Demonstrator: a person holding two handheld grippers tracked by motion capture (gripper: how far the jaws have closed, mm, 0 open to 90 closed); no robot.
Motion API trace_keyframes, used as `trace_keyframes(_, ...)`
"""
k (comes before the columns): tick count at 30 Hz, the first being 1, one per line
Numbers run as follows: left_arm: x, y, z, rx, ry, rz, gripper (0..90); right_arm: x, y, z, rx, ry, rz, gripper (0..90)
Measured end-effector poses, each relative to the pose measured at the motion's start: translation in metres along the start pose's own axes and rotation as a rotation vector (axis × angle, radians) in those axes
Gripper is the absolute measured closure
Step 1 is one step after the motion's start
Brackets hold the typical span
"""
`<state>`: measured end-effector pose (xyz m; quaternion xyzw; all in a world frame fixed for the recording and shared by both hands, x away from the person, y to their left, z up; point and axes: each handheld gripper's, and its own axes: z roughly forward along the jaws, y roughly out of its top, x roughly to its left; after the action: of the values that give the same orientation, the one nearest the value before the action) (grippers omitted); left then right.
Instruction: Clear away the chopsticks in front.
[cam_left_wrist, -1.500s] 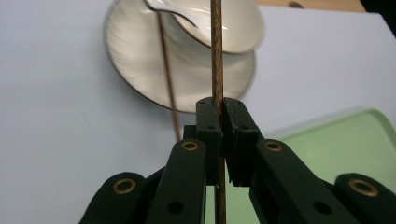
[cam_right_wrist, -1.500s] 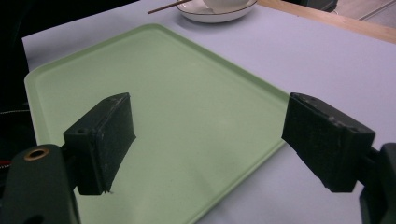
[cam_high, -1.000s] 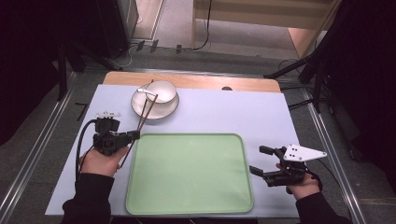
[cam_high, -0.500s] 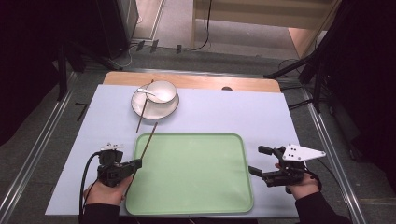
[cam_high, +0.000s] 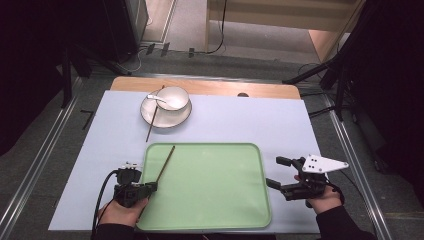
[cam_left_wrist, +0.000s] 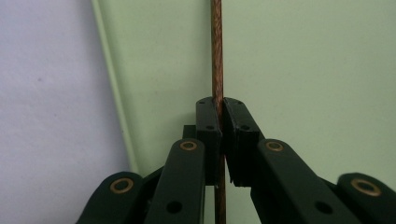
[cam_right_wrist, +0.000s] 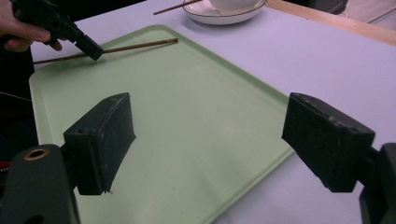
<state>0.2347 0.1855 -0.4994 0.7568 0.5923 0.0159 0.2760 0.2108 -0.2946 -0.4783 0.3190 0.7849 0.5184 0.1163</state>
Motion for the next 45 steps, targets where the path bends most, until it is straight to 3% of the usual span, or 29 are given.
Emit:
trace_keyframes(8,-0.004,-0.001,0.004,-0.016,0.026,0.042,82.3,0.000,0.000,0.001,0.002,0.002,-0.005,16.9)
trace_keyframes(11,-0.001,0.001,0.004,-0.008,-0.017,0.035,79.4,0.000,0.000,0.000,0.000,0.002,-0.001,16.9)
trace_keyframes(14,0.003,0.003,0.005,0.001,-0.080,0.047,70.4,0.000,0.000,0.000,-0.001,0.003,-0.003,16.9)
trace_keyframes(16,0.004,0.005,0.004,0.010,-0.087,0.051,65.9,0.000,0.000,0.000,-0.001,0.004,-0.004,16.9)
trace_keyframes(21,-0.002,0.016,0.000,-0.021,-0.067,0.162,54.1,0.001,-0.001,-0.001,-0.005,0.001,-0.002,16.9)
trace_keyframes(23,-0.003,0.018,0.000,-0.029,-0.078,0.182,46.9,0.001,-0.001,-0.002,-0.003,0.000,0.001,16.9)
trace_keyframes(24,-0.005,0.023,0.001,-0.036,-0.119,0.228,45.4,0.001,-0.001,-0.003,-0.003,-0.004,-0.001,16.9)
trace_keyframes(26,-0.004,0.029,0.003,-0.039,-0.119,0.246,44.7,0.001,-0.002,-0.003,-0.002,-0.005,-0.001,16.9)
trace_keyframes(31,0.002,0.041,0.001,-0.059,-0.125,0.246,41.1,0.003,-0.003,-0.005,-0.002,-0.010,-0.001,16.9)
trace_keyframes(35,0.010,0.061,-0.001,-0.092,-0.116,0.257,37.2,0.002,-0.004,-0.006,0.000,-0.018,0.008,16.9)
trace_keyframes(41,0.017,0.083,-0.004,-0.090,-0.122,0.247,32.9,0.003,-0.005,-0.008,-0.007,-0.018,0.012,16.9)
trace_keyframes(45,0.017,0.097,-0.009,-0.110,-0.098,0.286,31.6,0.003,-0.005,-0.008,-0.006,-0.018,0.013,16.9)
